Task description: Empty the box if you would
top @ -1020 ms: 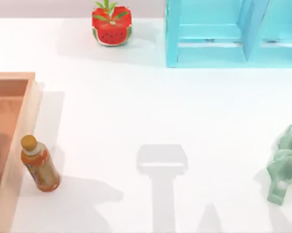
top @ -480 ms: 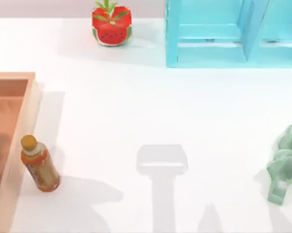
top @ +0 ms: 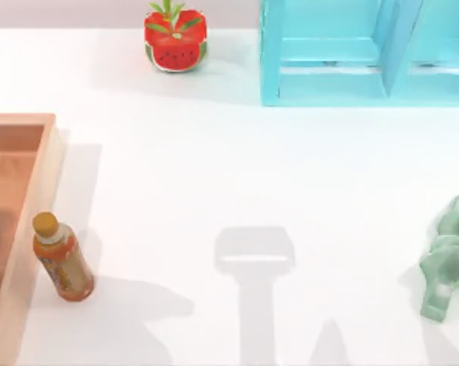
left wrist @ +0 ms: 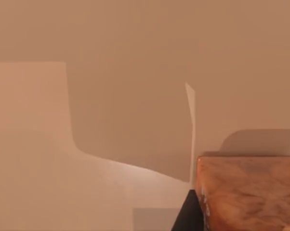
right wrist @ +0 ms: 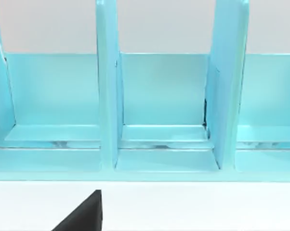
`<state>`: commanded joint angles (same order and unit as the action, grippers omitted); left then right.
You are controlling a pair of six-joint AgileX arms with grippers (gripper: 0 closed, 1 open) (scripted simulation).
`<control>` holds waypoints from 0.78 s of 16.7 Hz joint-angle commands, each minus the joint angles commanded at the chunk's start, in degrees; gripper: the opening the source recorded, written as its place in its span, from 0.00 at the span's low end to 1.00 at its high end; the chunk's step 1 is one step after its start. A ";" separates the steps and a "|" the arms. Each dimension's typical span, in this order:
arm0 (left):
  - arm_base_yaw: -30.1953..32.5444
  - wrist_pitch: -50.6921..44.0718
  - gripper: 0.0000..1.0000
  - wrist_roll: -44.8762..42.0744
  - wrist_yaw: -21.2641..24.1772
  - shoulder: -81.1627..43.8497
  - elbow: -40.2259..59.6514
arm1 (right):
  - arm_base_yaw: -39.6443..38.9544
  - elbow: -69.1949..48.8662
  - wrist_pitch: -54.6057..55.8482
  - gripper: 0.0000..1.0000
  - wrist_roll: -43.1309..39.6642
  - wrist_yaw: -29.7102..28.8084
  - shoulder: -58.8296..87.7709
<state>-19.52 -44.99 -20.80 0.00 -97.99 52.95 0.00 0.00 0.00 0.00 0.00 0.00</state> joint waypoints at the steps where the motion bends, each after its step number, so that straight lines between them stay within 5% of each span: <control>1: 0.00 0.00 0.00 0.00 0.00 0.00 0.00 | 0.00 0.00 0.00 1.00 0.00 0.00 0.00; 13: 0.10 0.58 0.00 0.05 -0.41 0.63 2.51 | 0.00 0.00 0.00 1.00 0.00 0.00 0.00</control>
<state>-19.42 -44.42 -20.75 -0.41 -97.36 55.47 0.00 0.00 0.00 0.00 0.00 0.00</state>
